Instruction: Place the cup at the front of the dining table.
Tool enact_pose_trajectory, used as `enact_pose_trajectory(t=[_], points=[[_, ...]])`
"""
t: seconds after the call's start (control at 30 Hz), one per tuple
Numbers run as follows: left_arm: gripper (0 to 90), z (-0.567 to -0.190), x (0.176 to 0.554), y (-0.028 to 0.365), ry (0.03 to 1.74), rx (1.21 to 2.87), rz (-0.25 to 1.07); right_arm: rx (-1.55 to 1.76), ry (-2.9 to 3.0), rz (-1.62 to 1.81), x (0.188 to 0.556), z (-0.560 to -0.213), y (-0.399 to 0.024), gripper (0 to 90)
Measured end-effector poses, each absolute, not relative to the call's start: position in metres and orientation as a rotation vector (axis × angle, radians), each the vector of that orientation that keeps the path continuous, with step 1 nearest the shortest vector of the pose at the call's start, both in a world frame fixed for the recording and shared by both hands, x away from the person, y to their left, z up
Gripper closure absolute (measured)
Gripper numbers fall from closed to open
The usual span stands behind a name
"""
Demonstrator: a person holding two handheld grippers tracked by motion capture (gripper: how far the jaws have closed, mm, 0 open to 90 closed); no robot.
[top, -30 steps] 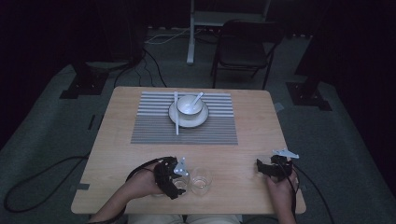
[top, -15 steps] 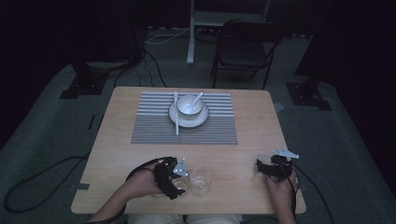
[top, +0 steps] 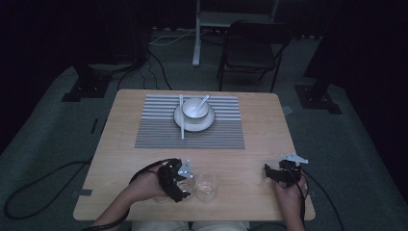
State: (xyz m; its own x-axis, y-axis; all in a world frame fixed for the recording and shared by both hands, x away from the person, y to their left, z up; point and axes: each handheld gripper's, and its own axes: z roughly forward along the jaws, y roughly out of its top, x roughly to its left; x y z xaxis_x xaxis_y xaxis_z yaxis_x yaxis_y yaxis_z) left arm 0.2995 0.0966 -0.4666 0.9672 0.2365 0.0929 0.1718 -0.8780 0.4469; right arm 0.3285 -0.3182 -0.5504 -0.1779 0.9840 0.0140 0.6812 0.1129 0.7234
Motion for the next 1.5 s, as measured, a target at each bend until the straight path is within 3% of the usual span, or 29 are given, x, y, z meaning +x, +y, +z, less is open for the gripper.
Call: enact_pose_trajectory(t=[0.73, 1.13, 1.5], points=[[18.1, -0.444, 0.335, 0.108, 0.410, 2.625, 0.271, 1.616, 1.914, 0.831, 0.329, -0.550, -0.318, 13.0], [18.1, -0.447, 0.358, 0.129, 0.565, 2.583, 0.324, 1.616, 1.913, 0.831, 0.329, -0.550, -0.318, 13.0], [18.1, -0.442, 0.379, 0.154, 0.816, 2.547, 0.414, 1.616, 1.913, 0.830, 0.329, -0.550, -0.318, 13.1]])
